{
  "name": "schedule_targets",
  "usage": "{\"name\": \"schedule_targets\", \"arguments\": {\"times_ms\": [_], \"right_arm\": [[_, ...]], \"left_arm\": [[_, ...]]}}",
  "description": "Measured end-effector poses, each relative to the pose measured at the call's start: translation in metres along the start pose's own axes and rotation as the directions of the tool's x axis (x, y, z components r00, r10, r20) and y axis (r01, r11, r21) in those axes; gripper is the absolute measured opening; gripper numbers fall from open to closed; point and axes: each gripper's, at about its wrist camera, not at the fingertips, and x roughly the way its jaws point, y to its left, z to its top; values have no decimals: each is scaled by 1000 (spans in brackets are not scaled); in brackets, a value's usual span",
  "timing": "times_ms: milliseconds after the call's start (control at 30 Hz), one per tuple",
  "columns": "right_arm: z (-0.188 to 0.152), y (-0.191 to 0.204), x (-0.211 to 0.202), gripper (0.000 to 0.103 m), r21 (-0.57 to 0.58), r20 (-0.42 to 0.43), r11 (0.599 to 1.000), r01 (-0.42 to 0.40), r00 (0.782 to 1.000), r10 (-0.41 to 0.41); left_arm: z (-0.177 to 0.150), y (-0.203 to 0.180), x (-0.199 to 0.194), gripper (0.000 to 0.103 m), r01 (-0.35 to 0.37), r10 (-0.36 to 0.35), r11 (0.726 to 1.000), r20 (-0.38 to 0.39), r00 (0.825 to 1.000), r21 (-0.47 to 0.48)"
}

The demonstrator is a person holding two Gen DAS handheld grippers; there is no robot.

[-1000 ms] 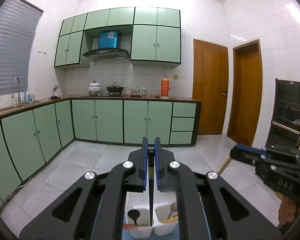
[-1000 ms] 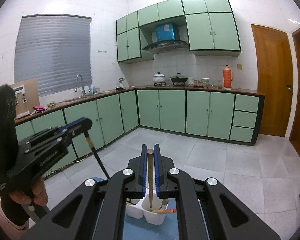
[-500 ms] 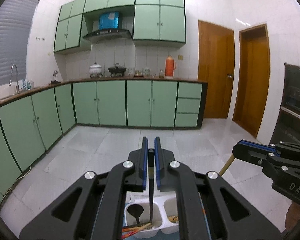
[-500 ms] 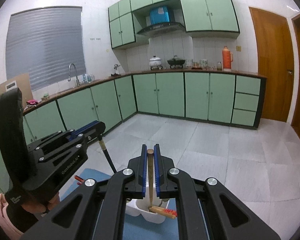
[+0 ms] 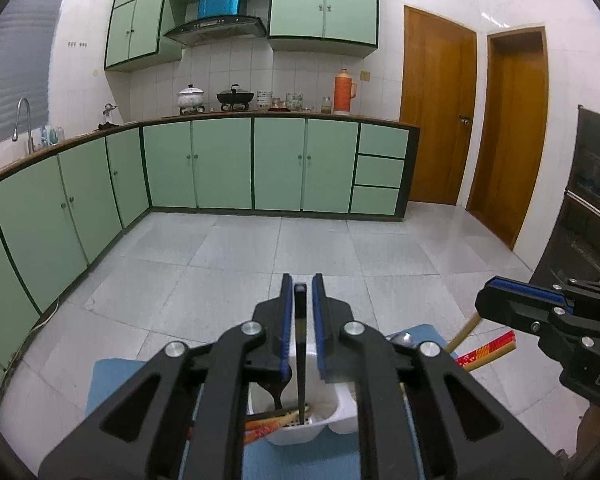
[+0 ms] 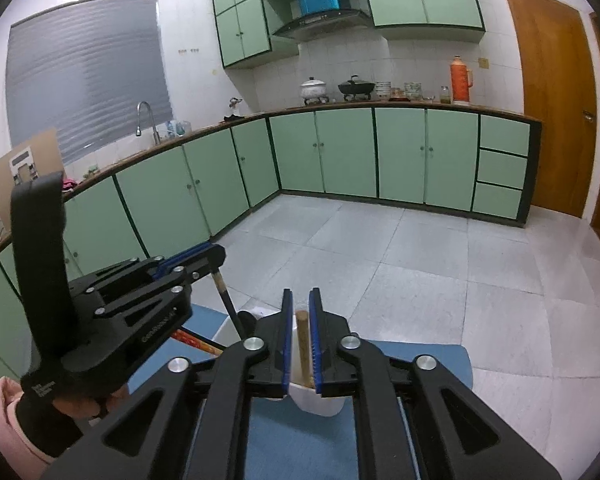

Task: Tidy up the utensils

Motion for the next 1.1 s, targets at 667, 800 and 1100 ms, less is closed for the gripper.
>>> {"name": "schedule_targets", "arguments": {"times_ms": [667,800,1100], "right_arm": [[-43,17,-129,82,2,151,996,92,984,-92],[-60,25,-152,94,20,166,996,82,982,-84],[-91,46,-193,97,38,179,997,67,981,-73]], "left_arm": [[-22,-12,-143,90,-31,36,999,139,990,-39],[-36,-19,-173,95,-41,45,999,153,987,-30],[-66,-31,-225,97,-61,62,998,153,986,-12]]}}
